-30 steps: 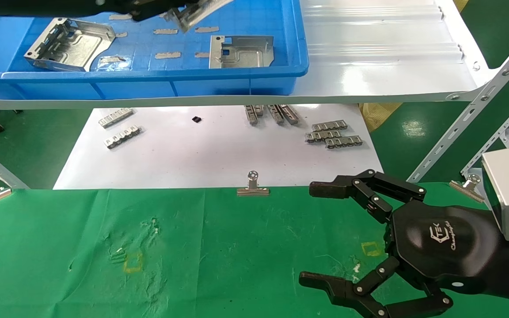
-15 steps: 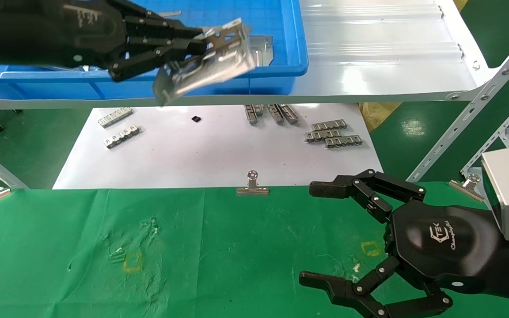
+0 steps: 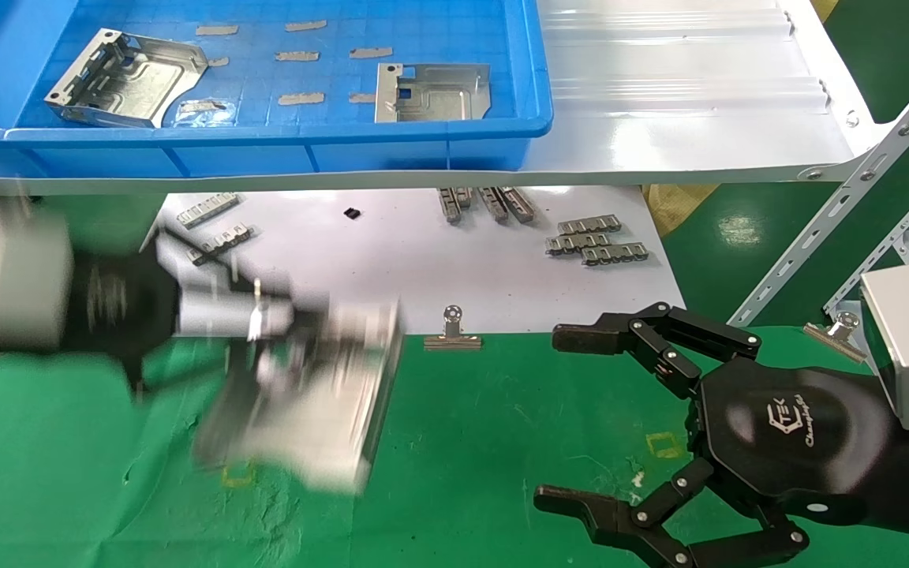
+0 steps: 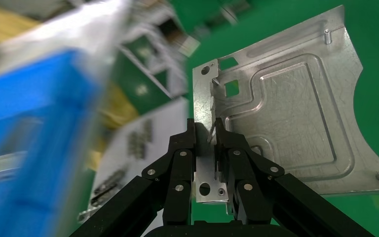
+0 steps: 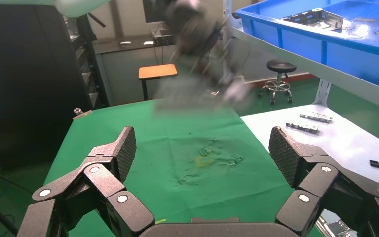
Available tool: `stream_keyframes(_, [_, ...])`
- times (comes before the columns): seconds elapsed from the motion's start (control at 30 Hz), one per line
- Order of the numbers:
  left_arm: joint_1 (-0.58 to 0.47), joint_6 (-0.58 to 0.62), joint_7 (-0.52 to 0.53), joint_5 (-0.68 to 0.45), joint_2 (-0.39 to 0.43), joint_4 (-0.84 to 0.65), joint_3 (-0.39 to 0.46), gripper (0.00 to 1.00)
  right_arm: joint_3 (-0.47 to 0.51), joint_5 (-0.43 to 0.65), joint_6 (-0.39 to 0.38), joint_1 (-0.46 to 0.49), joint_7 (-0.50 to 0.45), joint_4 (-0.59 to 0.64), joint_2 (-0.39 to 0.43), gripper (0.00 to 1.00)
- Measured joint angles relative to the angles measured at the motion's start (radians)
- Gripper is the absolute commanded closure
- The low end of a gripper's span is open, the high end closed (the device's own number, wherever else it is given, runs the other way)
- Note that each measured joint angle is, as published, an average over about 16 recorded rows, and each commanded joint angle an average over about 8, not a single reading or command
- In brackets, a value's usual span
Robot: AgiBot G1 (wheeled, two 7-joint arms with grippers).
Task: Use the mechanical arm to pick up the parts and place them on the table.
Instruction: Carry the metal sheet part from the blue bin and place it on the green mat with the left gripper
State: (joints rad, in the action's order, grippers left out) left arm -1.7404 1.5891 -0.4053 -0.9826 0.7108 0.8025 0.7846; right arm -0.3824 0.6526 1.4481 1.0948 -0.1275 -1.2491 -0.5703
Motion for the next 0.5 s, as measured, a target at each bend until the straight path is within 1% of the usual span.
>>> stream_keyframes(0.13, [0.064, -0.026, -0.142, -0.008, -0.042, 0.02, 0.046, 1.0, 0.0, 0.0, 0.0, 0.0, 0.0, 0.0, 0.0, 0.0])
stream_keyframes(0.27, [0.129, -0.076, -0.282, -0.024, -0.061, -0.004, 0.071, 1.0, 0.0, 0.0, 0.0, 0.0, 0.0, 0.0, 0.0, 0.0])
stream_keyframes(0.37, [0.181, -0.124, -0.364, -0.026, -0.069, -0.036, 0.074, 1.0, 0.0, 0.0, 0.0, 0.0, 0.0, 0.0, 0.0, 0.0])
stream_keyframes(0.5, [0.25, -0.192, -0.443, -0.021, -0.073, -0.066, 0.069, 1.0, 0.0, 0.0, 0.0, 0.0, 0.0, 0.0, 0.0, 0.0])
